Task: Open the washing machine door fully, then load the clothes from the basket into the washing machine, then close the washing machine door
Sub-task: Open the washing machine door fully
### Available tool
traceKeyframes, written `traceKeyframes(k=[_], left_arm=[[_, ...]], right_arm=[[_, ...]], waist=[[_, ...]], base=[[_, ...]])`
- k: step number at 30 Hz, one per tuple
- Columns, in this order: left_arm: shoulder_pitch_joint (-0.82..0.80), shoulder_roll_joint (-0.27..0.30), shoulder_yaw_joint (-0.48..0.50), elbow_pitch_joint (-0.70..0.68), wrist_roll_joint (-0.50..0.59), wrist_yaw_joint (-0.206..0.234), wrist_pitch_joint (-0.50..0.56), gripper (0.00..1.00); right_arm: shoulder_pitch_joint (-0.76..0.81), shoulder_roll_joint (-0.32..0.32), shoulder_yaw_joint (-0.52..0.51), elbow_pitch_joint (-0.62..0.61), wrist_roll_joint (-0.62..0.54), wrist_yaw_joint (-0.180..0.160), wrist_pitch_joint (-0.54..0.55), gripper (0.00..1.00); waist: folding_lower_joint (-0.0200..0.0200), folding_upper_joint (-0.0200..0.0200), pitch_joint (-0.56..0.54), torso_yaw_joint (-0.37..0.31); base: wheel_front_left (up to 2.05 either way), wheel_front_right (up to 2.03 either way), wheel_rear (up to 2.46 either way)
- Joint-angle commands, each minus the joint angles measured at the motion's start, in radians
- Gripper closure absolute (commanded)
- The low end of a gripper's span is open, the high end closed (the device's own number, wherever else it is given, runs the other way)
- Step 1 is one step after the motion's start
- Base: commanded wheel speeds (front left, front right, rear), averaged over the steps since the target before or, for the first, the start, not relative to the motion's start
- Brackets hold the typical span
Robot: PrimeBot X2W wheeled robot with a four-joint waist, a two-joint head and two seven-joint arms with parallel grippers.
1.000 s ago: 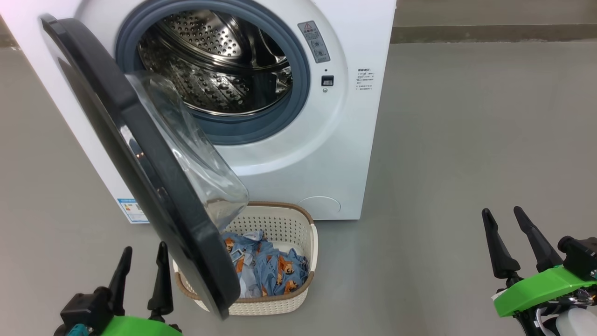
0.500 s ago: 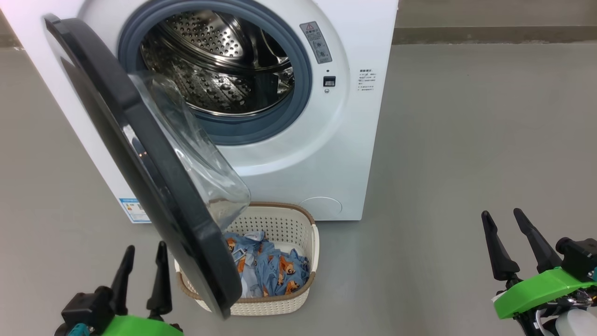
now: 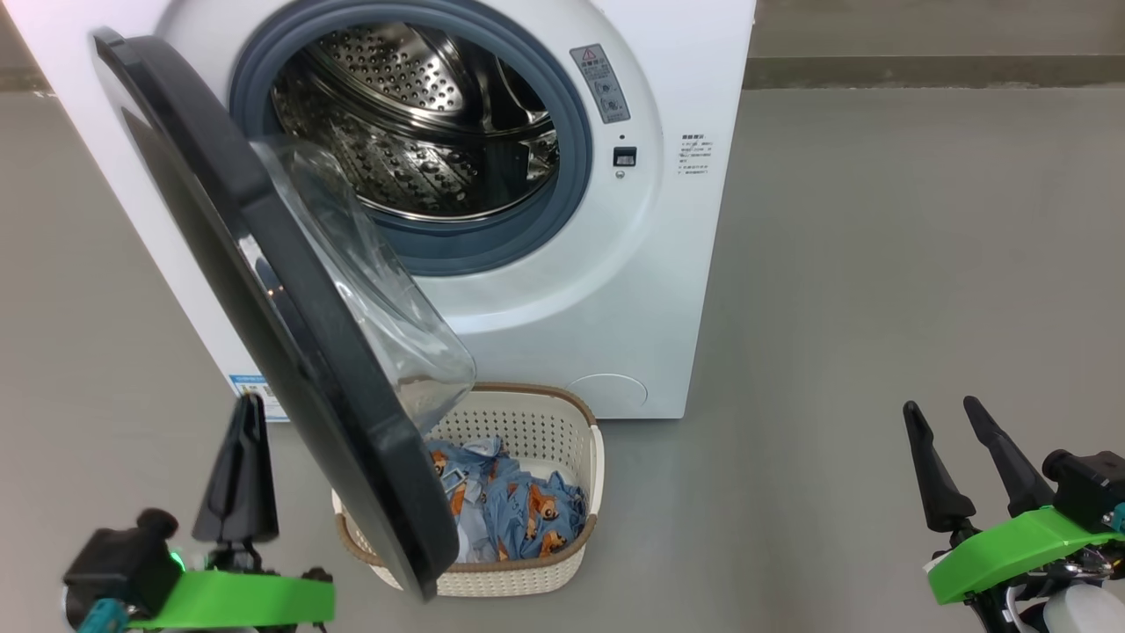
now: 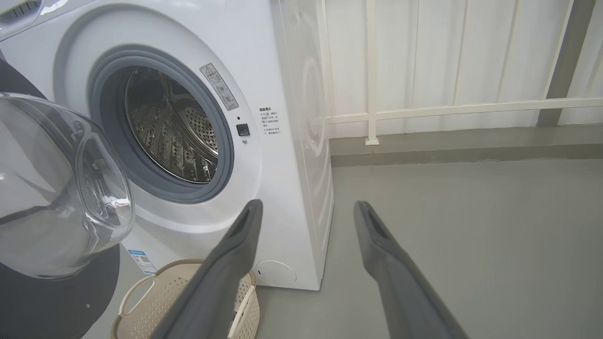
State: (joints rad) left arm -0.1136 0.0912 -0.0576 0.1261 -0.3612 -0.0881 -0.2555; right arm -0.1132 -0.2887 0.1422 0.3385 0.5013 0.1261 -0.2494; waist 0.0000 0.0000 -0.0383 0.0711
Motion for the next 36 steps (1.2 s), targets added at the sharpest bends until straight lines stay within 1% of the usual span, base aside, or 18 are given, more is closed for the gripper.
traceKeyframes(k=[1,11,15,18,23,28,36], left_arm=[[-0.035,0.010,0.033,-0.049,0.015,0.001,-0.006,1.00],[-0.024,-0.002,-0.032,-0.330,0.057,0.004,0.010,1.00],[-0.012,-0.005,-0.070,-0.403,0.063,0.007,0.050,1.00],[0.001,-0.010,-0.113,-0.427,0.057,0.003,0.080,1.00],[0.026,-0.019,-0.191,-0.406,0.040,-0.004,0.106,1.00],[0.043,-0.026,-0.256,-0.324,0.020,-0.010,0.109,1.00],[0.036,-0.028,-0.268,-0.153,-0.003,-0.011,0.099,1.00]], right_arm=[[-0.019,-0.019,0.019,-0.019,0.006,0.005,-0.012,0.00],[-0.019,-0.015,0.033,-0.020,0.011,0.005,-0.012,0.00],[-0.019,-0.011,0.037,-0.020,0.013,0.005,-0.012,0.00],[-0.019,-0.007,0.036,-0.020,0.015,0.005,-0.012,0.00],[-0.020,0.001,0.036,-0.021,0.015,0.005,-0.012,0.00],[-0.023,0.004,0.036,-0.019,0.015,0.005,-0.012,0.00],[-0.029,0.007,0.034,-0.016,0.015,0.005,-0.012,0.00]], waist=[[0.0000,0.0000,-0.001,-0.001],[0.0000,0.0000,0.000,-0.010],[0.0000,0.0000,0.004,-0.018],[0.0000,0.0000,0.009,-0.025],[0.0000,0.0000,0.017,-0.032],[0.0000,0.0000,0.025,-0.036],[0.0000,0.0000,0.028,-0.044]], base=[[0.00,0.00,0.00],[0.00,0.00,0.00],[0.00,0.00,0.00],[0.00,0.00,0.00],[0.00,0.00,0.00],[0.00,0.00,0.00],[0.00,0.00,0.00]])
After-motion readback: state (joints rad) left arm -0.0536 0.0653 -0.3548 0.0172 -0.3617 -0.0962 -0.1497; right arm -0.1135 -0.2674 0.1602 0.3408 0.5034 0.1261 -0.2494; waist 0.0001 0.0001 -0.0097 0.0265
